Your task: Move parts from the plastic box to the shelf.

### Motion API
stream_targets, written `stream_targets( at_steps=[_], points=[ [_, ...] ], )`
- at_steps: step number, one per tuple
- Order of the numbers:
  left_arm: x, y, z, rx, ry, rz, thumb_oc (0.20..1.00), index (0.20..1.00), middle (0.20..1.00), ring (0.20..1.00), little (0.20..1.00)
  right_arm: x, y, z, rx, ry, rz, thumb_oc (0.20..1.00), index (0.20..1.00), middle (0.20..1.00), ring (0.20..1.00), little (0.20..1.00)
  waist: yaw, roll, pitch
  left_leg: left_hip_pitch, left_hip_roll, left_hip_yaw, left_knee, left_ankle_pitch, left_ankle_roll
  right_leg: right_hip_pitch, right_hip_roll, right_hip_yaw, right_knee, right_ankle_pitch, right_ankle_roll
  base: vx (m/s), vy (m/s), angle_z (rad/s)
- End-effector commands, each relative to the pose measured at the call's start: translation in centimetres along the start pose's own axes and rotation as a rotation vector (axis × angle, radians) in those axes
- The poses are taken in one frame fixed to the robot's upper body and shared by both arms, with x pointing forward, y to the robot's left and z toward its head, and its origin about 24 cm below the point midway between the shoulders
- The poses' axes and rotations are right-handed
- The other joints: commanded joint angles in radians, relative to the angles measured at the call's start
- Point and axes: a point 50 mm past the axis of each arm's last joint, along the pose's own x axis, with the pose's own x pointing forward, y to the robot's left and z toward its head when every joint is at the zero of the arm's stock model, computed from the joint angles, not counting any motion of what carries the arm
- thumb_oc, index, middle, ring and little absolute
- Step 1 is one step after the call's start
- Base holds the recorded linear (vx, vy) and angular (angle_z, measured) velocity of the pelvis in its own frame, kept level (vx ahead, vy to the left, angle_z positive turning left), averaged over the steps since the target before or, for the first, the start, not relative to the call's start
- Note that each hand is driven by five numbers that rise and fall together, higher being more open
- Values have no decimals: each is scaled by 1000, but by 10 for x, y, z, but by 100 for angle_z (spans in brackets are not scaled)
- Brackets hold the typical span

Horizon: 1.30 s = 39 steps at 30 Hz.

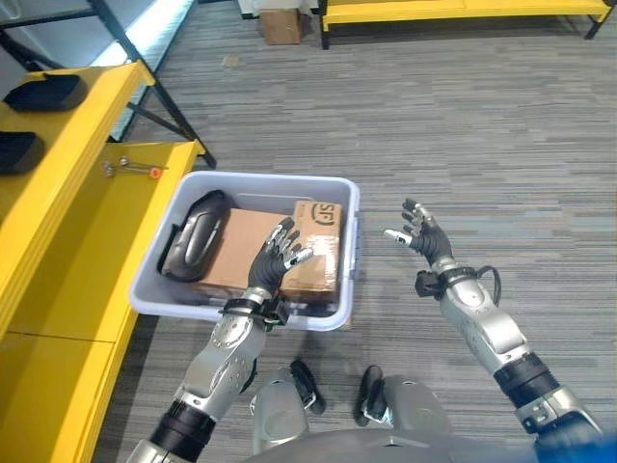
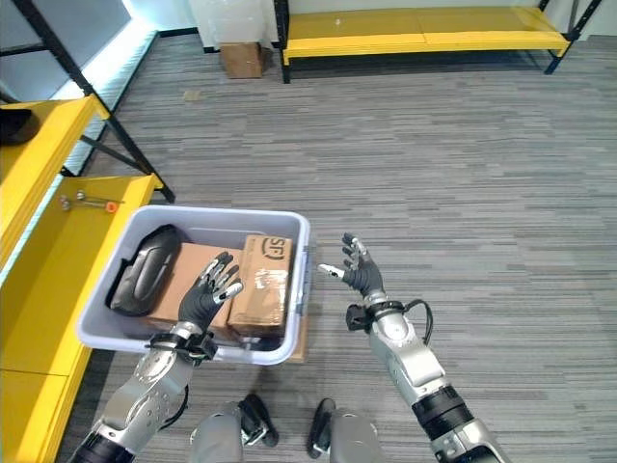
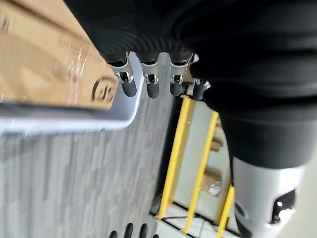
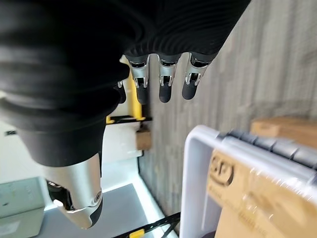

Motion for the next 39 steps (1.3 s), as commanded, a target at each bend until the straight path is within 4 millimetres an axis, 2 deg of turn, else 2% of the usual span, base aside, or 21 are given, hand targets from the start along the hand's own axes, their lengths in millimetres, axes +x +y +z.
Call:
stream_targets(
  at_steps=[1, 3, 4, 5, 9, 12, 20, 26, 31, 33, 35, 36, 37, 38, 39],
  points=[
    [6, -8, 20, -60, -127, 6, 1000, 1000, 1000, 1000, 1000, 1, -5, 23, -31, -121, -25, 1000, 1000, 1000, 1000, 1000, 1, 8, -31, 85, 87, 2, -70, 149, -104, 68, -47, -45, -167, 82, 78, 109, 256, 2],
    [8, -7, 21, -17, -145, 4, 1000, 1000, 1000, 1000, 1000, 0, -7, 22, -17, -108, -55, 1000, 1000, 1000, 1000, 1000, -5, 9, -31, 97, 97, 5, -86, 148, -109, 58, -61, -53, -141, 73, 80, 55, 219, 1],
    [8, -8, 20, -19, -135, -9, 1000, 1000, 1000, 1000, 1000, 0, -10, 21, -14, -106, -67, 1000, 1000, 1000, 1000, 1000, -9, 8, -31, 110, 98, 20, -100, 127, -102, 52, -74, -61, -127, 69, 83, 39, 218, 17],
    [8, -8, 19, -4, -126, -15, 1000, 1000, 1000, 1000, 1000, -1, -12, 19, -7, -101, -81, 1000, 1000, 1000, 1000, 1000, -14, 6, -32, 125, 90, 34, -114, 97, -93, 47, -87, -69, -112, 66, 85, 53, 231, 43],
    [6, -12, 13, 12, -97, -26, 1000, 1000, 1000, 1000, 1000, -6, -16, 13, 16, -77, -107, 1000, 1000, 1000, 1000, 1000, -23, 5, -34, 125, 67, 36, -109, 89, -91, 51, -91, -58, -110, 72, 92, 69, 181, 23],
    [4, -10, 9, 22, -75, -13, 1000, 1000, 1000, 1000, 1000, -12, -17, 6, 6, -56, -111, 1000, 1000, 1000, 1000, 1000, -30, 8, -31, 131, 33, 36, -122, 62, -70, 51, -105, -39, -115, 87, 109, 70, 212, 6],
    [-5, 3, 8, -21, -79, 56, 1000, 1000, 1000, 1000, 1000, -17, -22, 6, -22, -62, -115, 1000, 1000, 1000, 1000, 1000, -18, 18, -13, 125, -10, 31, -149, 57, -49, 44, -127, -29, -127, 101, 134, 19, 162, 6],
    [-6, 6, 9, 6, -78, 25, 1000, 1000, 1000, 1000, 1000, -19, -26, 7, -28, -67, -135, 1000, 1000, 1000, 1000, 1000, -4, 20, 3, 119, -33, 18, -159, 55, -35, 33, -152, -25, -114, 104, 155, 2, 137, 0],
    [-1, 3, 16, 77, -85, -87, 1000, 1000, 1000, 1000, 1000, -20, -31, 13, -8, -130, -201, 1000, 1000, 1000, 1000, 1000, 2, 36, 20, 127, -100, -4, -206, 56, 6, -6, -194, -10, -37, 96, 200, -32, 221, -1],
    [-1, 3, 16, 80, -74, -98, 1000, 1000, 1000, 1000, 1000, -20, -32, 15, -6, -148, -202, 1000, 1000, 1000, 1000, 1000, 3, 38, 20, 133, -106, 1, -216, 59, 11, -8, -200, -17, -23, 93, 205, -5, 140, 4],
    [-1, 2, 14, 74, -69, -90, 1000, 1000, 1000, 1000, 1000, -18, -29, 21, -12, -171, -168, 1000, 1000, 1000, 1000, 1000, 15, 40, 24, 145, -106, 19, -225, 61, 17, -14, -217, -68, -5, 97, 208, -6, 118, -6],
    [-2, 2, 13, 75, -67, -77, 1000, 1000, 1000, 1000, 1000, -18, -25, 26, -34, -190, -131, 1000, 1000, 1000, 1000, 1000, 25, 39, 30, 162, -103, 47, -234, 63, 17, -23, -231, -118, 3, 109, 210, -3, 105, -18],
    [-3, 2, 12, 77, -63, -78, 1000, 1000, 1000, 1000, 1000, -17, -24, 28, -44, -197, -125, 1000, 1000, 1000, 1000, 1000, 28, 39, 32, 166, -102, 54, -235, 63, 17, -25, -234, -131, 3, 113, 210, 9, 106, -52],
    [-3, 3, 12, 67, -60, -60, 1000, 1000, 1000, 1000, 1000, -17, -21, 31, -57, -205, -92, 1000, 1000, 1000, 1000, 1000, 29, 33, 37, 172, -100, 73, -235, 62, 12, -21, -217, -155, -10, 119, 201, 40, 58, -93],
    [-4, 2, 11, 49, -56, -41, 1000, 1000, 1000, 1000, 1000, -18, -17, 35, -59, -213, -55, 1000, 1000, 1000, 1000, 1000, 20, 20, 43, 168, -98, 85, -225, 60, 2, -15, -177, -155, -48, 129, 182, 71, 1, -126]
  ],
)
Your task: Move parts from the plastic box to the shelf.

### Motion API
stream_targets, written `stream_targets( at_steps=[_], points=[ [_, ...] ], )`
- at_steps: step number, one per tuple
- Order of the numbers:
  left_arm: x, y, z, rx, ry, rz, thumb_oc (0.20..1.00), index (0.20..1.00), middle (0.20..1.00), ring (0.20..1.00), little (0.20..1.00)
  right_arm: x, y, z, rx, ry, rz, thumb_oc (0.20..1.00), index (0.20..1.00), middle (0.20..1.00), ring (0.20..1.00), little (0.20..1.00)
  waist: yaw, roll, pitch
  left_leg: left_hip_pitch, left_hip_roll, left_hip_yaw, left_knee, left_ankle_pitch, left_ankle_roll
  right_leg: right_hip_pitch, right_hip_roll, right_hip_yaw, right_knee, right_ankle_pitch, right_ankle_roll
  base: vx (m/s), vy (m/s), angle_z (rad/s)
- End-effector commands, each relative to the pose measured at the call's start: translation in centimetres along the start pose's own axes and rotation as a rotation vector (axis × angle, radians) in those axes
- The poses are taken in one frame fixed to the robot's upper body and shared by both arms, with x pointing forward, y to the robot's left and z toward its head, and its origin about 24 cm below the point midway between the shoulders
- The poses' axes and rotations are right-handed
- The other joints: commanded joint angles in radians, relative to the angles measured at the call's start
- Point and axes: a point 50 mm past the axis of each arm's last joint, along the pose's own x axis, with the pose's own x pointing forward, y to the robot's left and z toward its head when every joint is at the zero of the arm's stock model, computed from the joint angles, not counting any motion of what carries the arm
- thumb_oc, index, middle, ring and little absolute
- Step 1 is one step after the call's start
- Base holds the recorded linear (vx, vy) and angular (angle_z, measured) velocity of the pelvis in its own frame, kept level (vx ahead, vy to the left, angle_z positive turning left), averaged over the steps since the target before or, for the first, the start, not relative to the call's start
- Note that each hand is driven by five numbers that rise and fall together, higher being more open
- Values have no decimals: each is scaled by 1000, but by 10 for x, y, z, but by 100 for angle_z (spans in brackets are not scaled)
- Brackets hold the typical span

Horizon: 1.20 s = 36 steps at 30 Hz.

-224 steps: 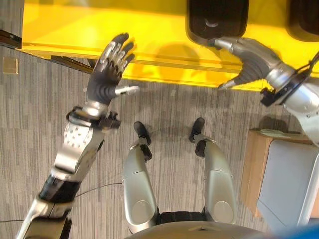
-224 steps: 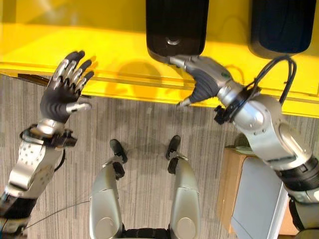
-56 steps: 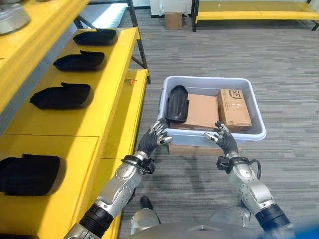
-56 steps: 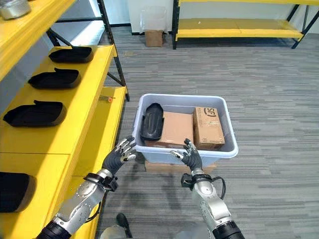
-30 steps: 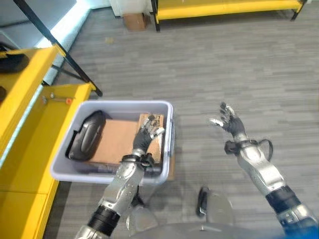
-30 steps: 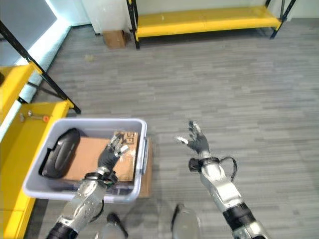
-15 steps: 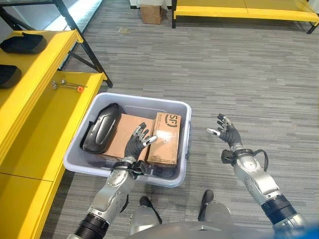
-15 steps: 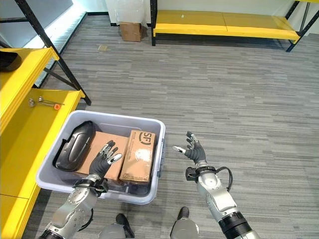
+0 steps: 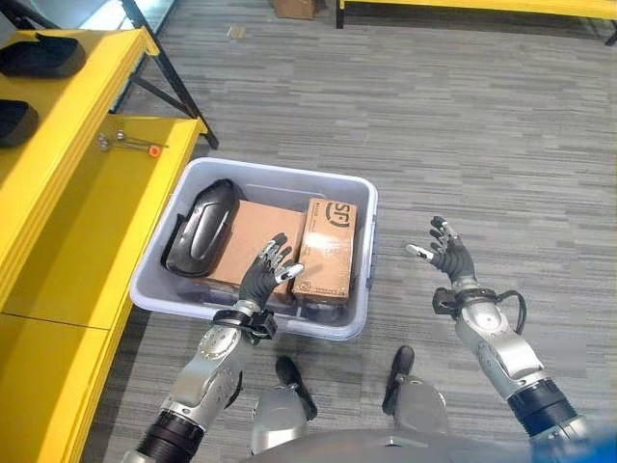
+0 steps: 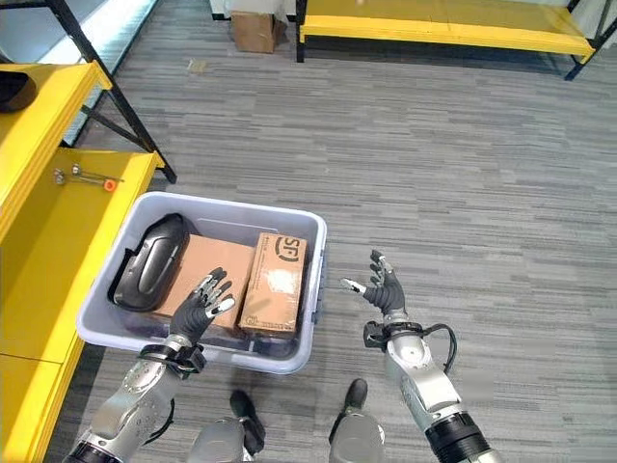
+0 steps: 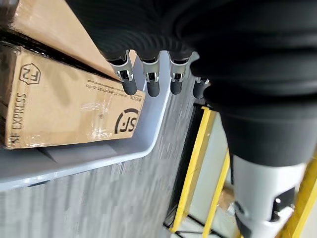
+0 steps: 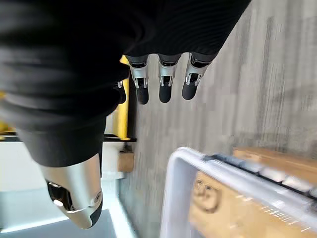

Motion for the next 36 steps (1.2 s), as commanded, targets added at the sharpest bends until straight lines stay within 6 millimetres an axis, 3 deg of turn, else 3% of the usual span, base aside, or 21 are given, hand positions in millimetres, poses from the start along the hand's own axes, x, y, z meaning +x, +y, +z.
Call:
stream_targets(
  at_steps=[1, 3, 8, 11, 13, 14, 18, 19, 22, 25, 26, 27, 28, 30, 31, 32, 34, 36],
  points=[
    [-1, -18, 23, -18, -120, -32, 1000, 1000, 1000, 1000, 1000, 1, -2, 28, -45, -156, 65, 1000, 1000, 1000, 1000, 1000, -5, -5, -12, -37, -35, -75, 21, -24, 26, 67, 76, -8, 46, -216, 83, 86, -75, -126],
    [1, -20, 24, -58, -128, -12, 1000, 1000, 1000, 1000, 1000, -3, -7, 29, -50, -180, 88, 1000, 1000, 1000, 1000, 1000, -41, -26, -1, -102, -15, -95, 79, -28, 4, 94, 126, 89, -71, -184, 69, 44, -138, -71],
    [7, -28, 25, -106, -155, -34, 1000, 1000, 1000, 1000, 1000, 0, -6, 34, -44, -225, 90, 1000, 1000, 1000, 1000, 1000, -55, -2, 4, -133, -7, -80, 90, -7, -14, 100, 130, 115, -103, -177, 66, -26, -101, -7],
    [5, -24, 31, -91, -178, -44, 1000, 1000, 1000, 1000, 1000, 5, -8, 37, -62, -243, 82, 1000, 1000, 1000, 1000, 1000, -58, 12, 8, -132, -37, -45, 149, -55, 11, 101, 126, 103, -91, -189, 53, -17, -67, 7],
    [4, -19, 34, -69, -177, -35, 1000, 1000, 1000, 1000, 1000, 9, -8, 37, -67, -245, 66, 1000, 1000, 1000, 1000, 1000, -39, 22, 17, -174, -48, -73, 234, -77, 15, 104, 134, 106, -55, -218, 34, 3, -97, 10],
    [4, -14, 34, -70, -178, -19, 1000, 1000, 1000, 1000, 1000, 10, -7, 34, -68, -232, 60, 1000, 1000, 1000, 1000, 1000, -29, 23, 19, -193, -22, -94, 302, -79, 14, 111, 143, 111, -28, -250, 11, 69, -64, 5],
    [3, -13, 35, -56, -168, -11, 1000, 1000, 1000, 1000, 1000, 8, -11, 28, -70, -206, 38, 1000, 1000, 1000, 1000, 1000, -33, 15, 0, -148, 54, -118, 306, -94, 19, 93, 139, 111, 43, -298, -10, 44, 103, -5],
    [8, -16, 35, -42, -159, -22, 1000, 1000, 1000, 1000, 1000, 9, -17, 27, -67, -198, 4, 1000, 1000, 1000, 1000, 1000, -30, 12, -16, -119, 129, -170, 269, -38, -16, 56, 123, 97, 99, -328, -19, -19, 223, -10],
    [12, -19, 35, -45, -151, -38, 1000, 1000, 1000, 1000, 1000, 11, -20, 29, -75, -207, -9, 1000, 1000, 1000, 1000, 1000, -27, 12, -27, -96, 196, -221, 266, 32, -56, 21, 108, 99, 143, -351, -30, -41, 277, -3],
    [16, -21, 34, -53, -161, -44, 1000, 1000, 1000, 1000, 1000, 18, -22, 36, -101, -227, -2, 1000, 1000, 1000, 1000, 1000, -24, 5, -36, -95, 242, -307, 290, 74, -70, -48, 66, 140, 248, -389, -33, -49, 403, -27],
    [16, -21, 34, -53, -162, -43, 1000, 1000, 1000, 1000, 1000, 19, -22, 37, -102, -229, -2, 1000, 1000, 1000, 1000, 1000, -25, 4, -37, -98, 244, -310, 293, 75, -71, -55, 62, 142, 258, -393, -33, -69, 730, -54],
    [19, -20, 31, -53, -145, -40, 1000, 1000, 1000, 1000, 1000, 19, -24, 40, -107, -225, -3, 1000, 1000, 1000, 1000, 1000, -43, 10, -36, -99, 295, -304, 280, 111, -83, -97, 29, 157, 336, -419, -33, -30, 664, -45],
    [19, -20, 27, -58, -130, -31, 1000, 1000, 1000, 1000, 1000, 18, -26, 38, -113, -208, -16, 1000, 1000, 1000, 1000, 1000, -49, 10, -39, -90, 306, -286, 275, 104, -84, -108, 9, 157, 363, -428, -27, -24, 781, -31],
    [21, -22, 23, -48, -100, -46, 1000, 1000, 1000, 1000, 1000, 17, -29, 33, -90, -183, -47, 1000, 1000, 1000, 1000, 1000, -60, 11, -39, -72, 299, -251, 269, 75, -79, -108, -16, 167, 373, -424, -9, 11, 504, -1],
    [21, -24, 20, -42, -77, -61, 1000, 1000, 1000, 1000, 1000, 14, -33, 29, -77, -175, -74, 1000, 1000, 1000, 1000, 1000, -66, 17, -35, -80, 273, -238, 264, 39, -69, -101, -26, 172, 363, -408, 15, 9, 367, 31],
    [21, -24, 20, -42, -77, -61, 1000, 1000, 1000, 1000, 1000, 14, -33, 29, -77, -175, -74, 1000, 1000, 1000, 1000, 1000, -66, 17, -35, -80, 273, -238, 264, 39, -69, -101, -26, 172, 363, -408, 15, -4, 411, 39],
    [24, -26, 18, -36, -56, -87, 1000, 1000, 1000, 1000, 1000, 13, -40, 20, -72, -137, -123, 1000, 1000, 1000, 1000, 1000, -73, 22, -27, -76, 220, -211, 238, -31, -45, -89, -54, 173, 339, -367, 61, -12, 482, 35],
    [23, -30, 18, 10, -60, -132, 1000, 1000, 1000, 1000, 1000, 11, -48, 14, -68, -126, -175, 1000, 1000, 1000, 1000, 1000, -69, 24, -16, -71, 141, -210, 188, -88, -7, -64, -114, 177, 287, -287, 136, 3, 525, 26]
  ],
)
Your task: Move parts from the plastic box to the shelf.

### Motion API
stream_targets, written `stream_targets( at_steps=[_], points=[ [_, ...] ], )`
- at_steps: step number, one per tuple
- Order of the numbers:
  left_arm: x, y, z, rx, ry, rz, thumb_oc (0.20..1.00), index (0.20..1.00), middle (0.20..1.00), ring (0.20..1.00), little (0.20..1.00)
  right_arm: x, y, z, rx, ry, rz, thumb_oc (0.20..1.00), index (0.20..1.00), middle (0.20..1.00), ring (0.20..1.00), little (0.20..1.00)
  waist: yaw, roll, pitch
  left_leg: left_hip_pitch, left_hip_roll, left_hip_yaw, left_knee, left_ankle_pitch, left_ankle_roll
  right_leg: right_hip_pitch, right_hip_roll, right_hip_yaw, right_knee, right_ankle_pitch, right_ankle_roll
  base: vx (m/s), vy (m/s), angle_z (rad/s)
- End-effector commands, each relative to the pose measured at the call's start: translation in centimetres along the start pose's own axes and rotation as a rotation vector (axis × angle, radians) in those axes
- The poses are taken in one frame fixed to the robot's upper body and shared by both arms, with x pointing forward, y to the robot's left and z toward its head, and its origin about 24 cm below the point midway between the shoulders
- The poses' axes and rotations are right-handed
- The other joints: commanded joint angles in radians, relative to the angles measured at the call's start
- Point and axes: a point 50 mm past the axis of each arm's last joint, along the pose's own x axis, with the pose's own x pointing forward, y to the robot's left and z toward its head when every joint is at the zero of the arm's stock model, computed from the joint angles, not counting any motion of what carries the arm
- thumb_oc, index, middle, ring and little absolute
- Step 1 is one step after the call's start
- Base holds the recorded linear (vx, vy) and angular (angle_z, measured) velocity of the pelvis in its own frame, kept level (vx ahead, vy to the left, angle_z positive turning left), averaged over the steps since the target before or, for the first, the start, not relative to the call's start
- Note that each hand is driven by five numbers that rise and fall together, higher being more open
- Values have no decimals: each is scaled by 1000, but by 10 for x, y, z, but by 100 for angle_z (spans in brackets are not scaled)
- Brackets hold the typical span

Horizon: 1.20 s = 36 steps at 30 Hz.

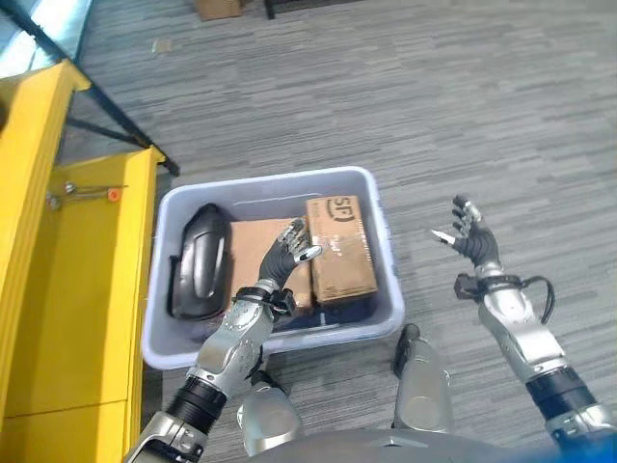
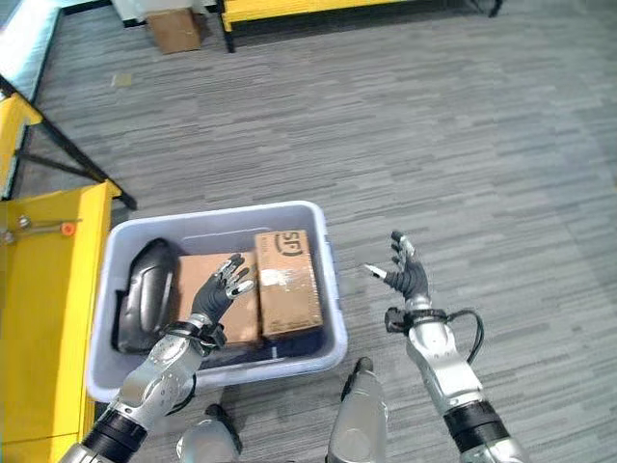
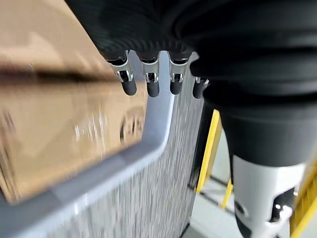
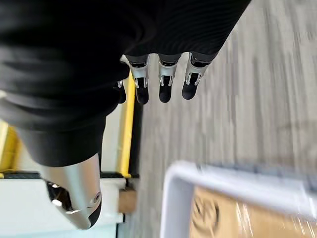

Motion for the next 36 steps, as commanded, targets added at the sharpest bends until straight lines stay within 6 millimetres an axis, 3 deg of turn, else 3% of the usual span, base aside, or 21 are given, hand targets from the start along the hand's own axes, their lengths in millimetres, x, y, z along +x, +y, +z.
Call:
stream_targets(
  at_steps=[1, 3, 5, 6, 7, 8, 10, 12, 15, 17, 23, 27, 29, 32, 34, 35, 36],
  points=[
    [-10, -15, 16, 18, -104, -105, 1000, 1000, 1000, 1000, 1000, 7, -13, 40, 10, -194, -53, 1000, 1000, 1000, 1000, 1000, -19, 48, 12, 60, 6, -27, -125, 52, 70, 95, 53, -42, 57, -172, 64, 35, 387, 14],
    [-14, -10, 15, 43, -108, -67, 1000, 1000, 1000, 1000, 1000, 3, -11, 37, 4, -181, -34, 1000, 1000, 1000, 1000, 1000, -10, 49, 22, 102, -28, -1, -174, 50, 77, 75, -15, -74, 35, -77, 87, 74, 336, 5],
    [-18, -6, 14, 31, -106, -34, 1000, 1000, 1000, 1000, 1000, 2, -7, 38, -5, -175, -10, 1000, 1000, 1000, 1000, 1000, 1, 50, 27, 136, -35, 29, -206, 53, 77, 52, -37, -106, 41, -52, 94, 84, 179, -30],
    [-22, 3, 16, 57, -114, 6, 1000, 1000, 1000, 1000, 1000, -2, -7, 37, -9, -164, 15, 1000, 1000, 1000, 1000, 1000, -5, 48, 25, 154, -53, 52, -225, 45, 85, 43, 4, -115, 42, -75, 91, 92, 78, -56],
    [-23, 4, 16, 58, -112, 8, 1000, 1000, 1000, 1000, 1000, -3, -7, 37, -10, -163, 19, 1000, 1000, 1000, 1000, 1000, -7, 47, 25, 152, -55, 50, -222, 41, 87, 46, 12, -114, 37, -78, 89, 122, -30, -57],
    [-26, 7, 16, 45, -96, 5, 1000, 1000, 1000, 1000, 1000, -9, -12, 35, -10, -166, 16, 1000, 1000, 1000, 1000, 1000, -25, 37, 24, 117, -62, 17, -192, 33, 100, 39, 64, -37, 33, -101, 84, 57, -93, -21],
    [-28, 11, 18, 30, -113, 16, 1000, 1000, 1000, 1000, 1000, -11, -13, 45, -32, -249, 19, 1000, 1000, 1000, 1000, 1000, -25, 38, 30, 87, -53, 8, -191, 51, 79, 63, 116, -33, -8, -120, 62, 10, -123, 48],
    [-28, 11, 18, 3, -125, 23, 1000, 1000, 1000, 1000, 1000, -11, -12, 49, -36, -277, 29, 1000, 1000, 1000, 1000, 1000, -20, 39, 34, 75, -45, 1, -191, 58, 69, 74, 122, -39, -26, -123, 58, -3, -55, 57],
    [-29, 6, 23, -61, -204, 20, 1000, 1000, 1000, 1000, 1000, -6, -6, 79, -48, -419, 83, 1000, 1000, 1000, 1000, 1000, -1, 52, 62, 47, -5, -11, -193, 87, 43, 97, 123, -61, -61, -131, 45, -46, 34, 11],
    [-27, 0, 32, -44, -257, 6, 1000, 1000, 1000, 1000, 1000, -4, 6, 99, -58, -485, 152, 1000, 1000, 1000, 1000, 1000, 5, 59, 77, 32, 12, 6, -180, 90, 39, 99, 109, -79, -61, -138, 40, -43, 67, 15],
    [-21, -7, 48, -46, -325, 17, 1000, 1000, 1000, 1000, 1000, 3, 36, 116, -9, -487, 296, 1000, 1000, 1000, 1000, 1000, 26, 67, 102, 7, -2, 1, -170, 88, 44, 89, 90, -95, -48, -140, 44, 8, 80, 18],
    [-24, -5, 76, -33, -483, 107, 1000, 1000, 1000, 1000, 1000, 5, 68, 137, -26, -546, 397, 1000, 1000, 1000, 1000, 1000, 70, 77, 130, -35, -17, -30, -164, 93, 43, 53, 63, -109, -16, -139, 54, -13, 86, 35],
    [-28, -1, 94, -21, -571, 149, 1000, 1000, 1000, 1000, 1000, 7, 88, 157, -131, -628, 453, 1000, 1000, 1000, 1000, 1000, 108, 84, 147, -71, -21, -60, -157, 99, 37, 27, 47, -121, 10, -145, 56, -25, 50, 30],
    [-30, 1, 105, -40, -609, 161, 1000, 1000, 1000, 1000, 1000, 7, 100, 171, -207, -682, 478, 1000, 1000, 1000, 1000, 1000, 133, 91, 160, -107, -21, -69, -158, 123, 44, 0, 40, -140, 22, -135, 45, -80, 25, 36],
    [-32, 2, 115, -39, -653, 159, 1000, 1000, 1000, 1000, 1000, 6, 110, 187, -330, -767, 481, 1000, 1000, 1000, 1000, 1000, 159, 96, 172, -134, -23, -85, -156, 130, 41, -22, 26, -153, 50, -143, 45, -33, 39, 28],
    [-34, 1, 121, -56, -664, 129, 1000, 1000, 1000, 1000, 1000, 3, 114, 199, -490, -858, 482, 1000, 1000, 1000, 1000, 1000, 185, 103, 185, -163, -26, -103, -152, 138, 39, -46, 11, -168, 86, -153, 46, -28, 20, 16],
    [-34, 1, 121, -56, -664, 129, 1000, 1000, 1000, 1000, 1000, 3, 114, 199, -490, -858, 482, 1000, 1000, 1000, 1000, 1000, 184, 102, 185, -165, -26, -104, -151, 138, 39, -47, 10, -168, 88, -154, 46, -25, 14, 43]
  ],
)
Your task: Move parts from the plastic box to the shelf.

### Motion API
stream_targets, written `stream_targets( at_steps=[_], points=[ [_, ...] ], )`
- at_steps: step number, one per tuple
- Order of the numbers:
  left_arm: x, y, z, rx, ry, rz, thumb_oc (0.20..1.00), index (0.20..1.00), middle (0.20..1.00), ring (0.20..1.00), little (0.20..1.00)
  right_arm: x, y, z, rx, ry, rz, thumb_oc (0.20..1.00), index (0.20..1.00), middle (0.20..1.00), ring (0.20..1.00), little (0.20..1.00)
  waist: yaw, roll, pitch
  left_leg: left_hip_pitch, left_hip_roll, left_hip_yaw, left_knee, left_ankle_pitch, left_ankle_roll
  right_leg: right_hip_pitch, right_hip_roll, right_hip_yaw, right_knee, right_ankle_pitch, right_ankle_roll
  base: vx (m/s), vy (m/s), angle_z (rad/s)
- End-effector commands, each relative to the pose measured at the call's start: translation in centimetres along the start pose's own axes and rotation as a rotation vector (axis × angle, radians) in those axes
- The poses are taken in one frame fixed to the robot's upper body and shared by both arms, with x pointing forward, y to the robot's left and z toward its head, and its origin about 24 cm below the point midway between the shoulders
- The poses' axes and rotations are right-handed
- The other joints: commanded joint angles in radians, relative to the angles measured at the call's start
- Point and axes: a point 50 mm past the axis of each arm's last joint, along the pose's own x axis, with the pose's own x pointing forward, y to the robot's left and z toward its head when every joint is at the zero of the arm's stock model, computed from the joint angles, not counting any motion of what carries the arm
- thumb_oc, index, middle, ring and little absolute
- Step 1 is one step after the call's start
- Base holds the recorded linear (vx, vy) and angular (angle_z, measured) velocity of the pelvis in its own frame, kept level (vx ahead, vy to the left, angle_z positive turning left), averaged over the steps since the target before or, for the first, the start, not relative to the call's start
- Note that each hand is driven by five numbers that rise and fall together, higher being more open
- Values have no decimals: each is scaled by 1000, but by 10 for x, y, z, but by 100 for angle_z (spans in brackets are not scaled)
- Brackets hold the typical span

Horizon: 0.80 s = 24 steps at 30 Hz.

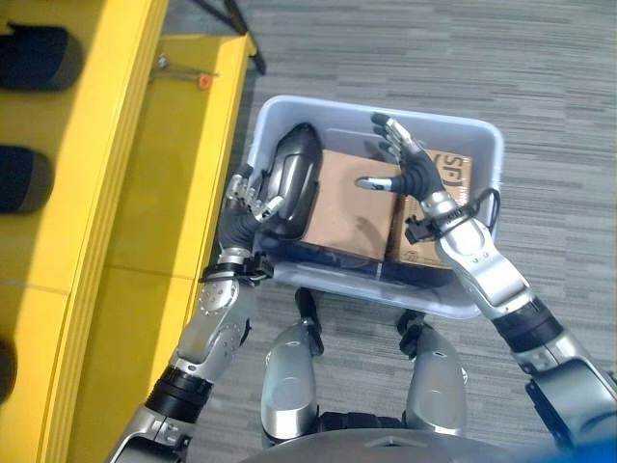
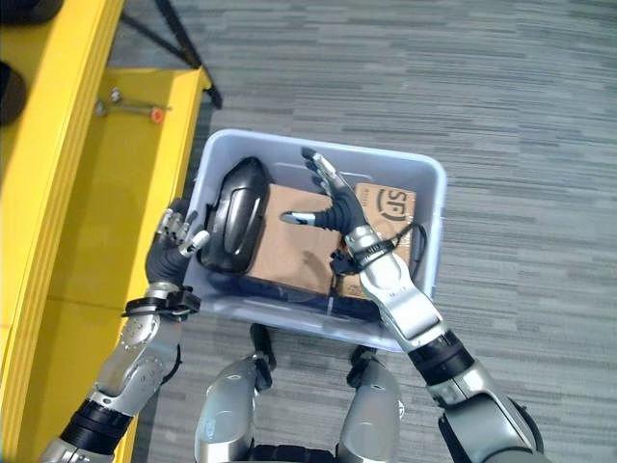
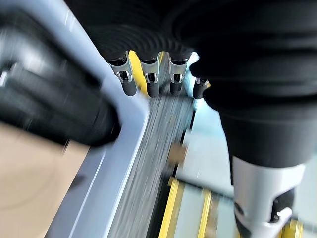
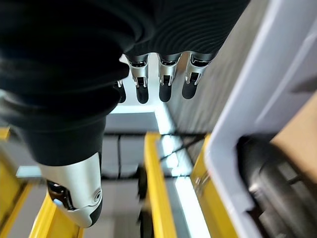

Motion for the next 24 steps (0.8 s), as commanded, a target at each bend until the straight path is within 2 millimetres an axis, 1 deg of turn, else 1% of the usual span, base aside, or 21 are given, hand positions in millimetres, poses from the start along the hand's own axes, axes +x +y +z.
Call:
stream_targets(
  at_steps=[1, 3, 4, 5, 8, 9, 10, 11, 12, 14, 15, 16, 18, 19, 20, 22, 23, 24],
  points=[
    [-8, -9, 35, -17, -155, -97, 1000, 1000, 1000, 1000, 1000, 11, 5, 37, -317, -191, 91, 1000, 1000, 1000, 1000, 1000, 40, 1, -30, -26, 79, 34, -24, 28, -25, -74, -71, 25, 136, -101, 97, -14, -11, 51],
    [-7, -10, 40, -34, -156, -132, 1000, 1000, 1000, 1000, 1000, 16, 3, 44, -485, -230, 144, 1000, 1000, 1000, 1000, 1000, 59, 0, -18, -56, 79, 19, -14, 32, -30, -97, -84, 14, 165, -110, 99, 6, -44, 49],
    [-7, -11, 41, -33, -153, -169, 1000, 1000, 1000, 1000, 1000, 18, -2, 45, -628, -249, 175, 1000, 1000, 1000, 1000, 1000, 71, -8, -10, -74, 79, 0, -2, 19, -45, -111, -94, 17, 196, -133, 112, 29, -112, 45],
    [-6, -11, 42, -31, -143, -205, 1000, 1000, 1000, 1000, 1000, 21, -10, 42, -764, -260, 199, 1000, 1000, 1000, 1000, 1000, 85, -16, -10, -114, 86, -13, 12, 22, -49, -143, -99, 10, 226, -141, 110, 40, -108, 46],
    [-5, -11, 42, -25, -129, -236, 1000, 1000, 1000, 1000, 1000, 25, -18, 40, -888, -271, 218, 1000, 1000, 1000, 1000, 1000, 97, -24, -10, -152, 93, -23, 28, 24, -53, -173, -102, 5, 253, -148, 108, 4, -95, 31],
    [-5, -11, 41, -17, -119, -250, 1000, 1000, 1000, 1000, 1000, 26, -20, 37, -958, -285, 238, 1000, 1000, 1000, 1000, 1000, 104, -28, -10, -169, 95, -28, 33, 25, -55, -186, -102, 1, 262, -150, 106, 8, -127, 23],
    [-3, -12, 38, 24, -104, -285, 1000, 1000, 1000, 1000, 1000, 31, -26, 28, -1066, -251, 273, 1000, 1000, 1000, 1000, 1000, 114, -33, -10, -210, 101, -36, 46, 28, -58, -222, -101, -7, 293, -158, 101, 10, -128, 14],
    [-3, -13, 37, 38, -100, -294, 1000, 1000, 1000, 1000, 1000, 33, -28, 25, -1083, -232, 268, 1000, 1000, 1000, 1000, 1000, 117, -34, -10, -217, 103, -37, 48, 29, -59, -228, -101, -9, 297, -159, 99, 2, -120, 15],
    [-2, -12, 35, 51, -90, -302, 1000, 1000, 1000, 1000, 1000, 37, -35, 19, -1103, -185, 254, 1000, 1000, 1000, 1000, 1000, 120, -33, -10, -231, 108, -36, 50, 33, -60, -242, -99, -14, 310, -162, 95, -5, -66, 10],
    [0, -12, 34, 52, -77, -313, 1000, 1000, 1000, 1000, 1000, 43, -47, 12, -1131, -120, 181, 1000, 1000, 1000, 1000, 1000, 123, -32, -10, -250, 111, -34, 47, 38, -63, -262, -95, -18, 315, -163, 91, -16, -48, 9],
    [2, -13, 33, 51, -75, -327, 1000, 1000, 1000, 1000, 1000, 46, -56, 9, -1129, -69, 134, 1000, 1000, 1000, 1000, 1000, 122, -29, -10, -259, 113, -33, 45, 41, -65, -273, -91, -20, 316, -161, 89, -25, -19, 3],
    [1, -16, 34, 60, -84, -357, 1000, 1000, 1000, 1000, 1000, 48, -71, 0, -1154, 23, 99, 1000, 1000, 1000, 1000, 1000, 119, -21, -10, -273, 116, -27, 46, 41, -66, -291, -91, -23, 319, -160, 88, 0, 0, 0],
    [1, -18, 34, 64, -97, -370, 1000, 1000, 1000, 1000, 1000, 46, -76, -6, -1199, 55, 121, 1000, 1000, 1000, 1000, 1000, 114, -11, -10, -288, 118, -23, 51, 40, -67, -310, -95, -22, 325, -159, 88, -27, 25, -5],
    [3, -21, 34, 33, -97, -367, 1000, 1000, 1000, 1000, 1000, 46, -77, -11, -1265, 58, 138, 1000, 1000, 1000, 1000, 1000, 109, -1, -10, -303, 120, -20, 53, 39, -66, -327, -98, -19, 327, -160, 86, -37, 49, -6],
    [5, -23, 35, 24, -99, -366, 1000, 1000, 1000, 1000, 1000, 49, -76, -11, -1331, 39, 149, 1000, 1000, 1000, 1000, 1000, 107, 5, -10, -314, 121, -22, 58, 38, -66, -340, -97, -15, 326, -158, 85, -29, 48, -10],
    [9, -28, 32, -1, -80, -361, 1000, 1000, 1000, 1000, 1000, 58, -72, -11, -1473, 19, 236, 1000, 1000, 1000, 1000, 1000, 110, 19, -10, -341, 127, -21, 64, 40, -70, -370, -101, -14, 332, -154, 85, -10, 20, -14],
    [9, -28, 32, -2, -81, -360, 1000, 1000, 1000, 1000, 1000, 58, -72, -11, -1473, 18, 236, 1000, 1000, 1000, 1000, 1000, 109, 19, -10, -342, 127, -22, 64, 40, -70, -370, -101, -14, 332, -154, 85, 2, 1, -11],
    [10, -28, 30, 8, -73, -364, 1000, 1000, 1000, 1000, 1000, 61, -69, -12, -1538, 12, 273, 1000, 1000, 1000, 1000, 1000, 115, 23, -10, -352, 130, -20, 67, 42, -73, -381, -106, -18, 339, -154, 84, 10, 6, -7]
  ],
)
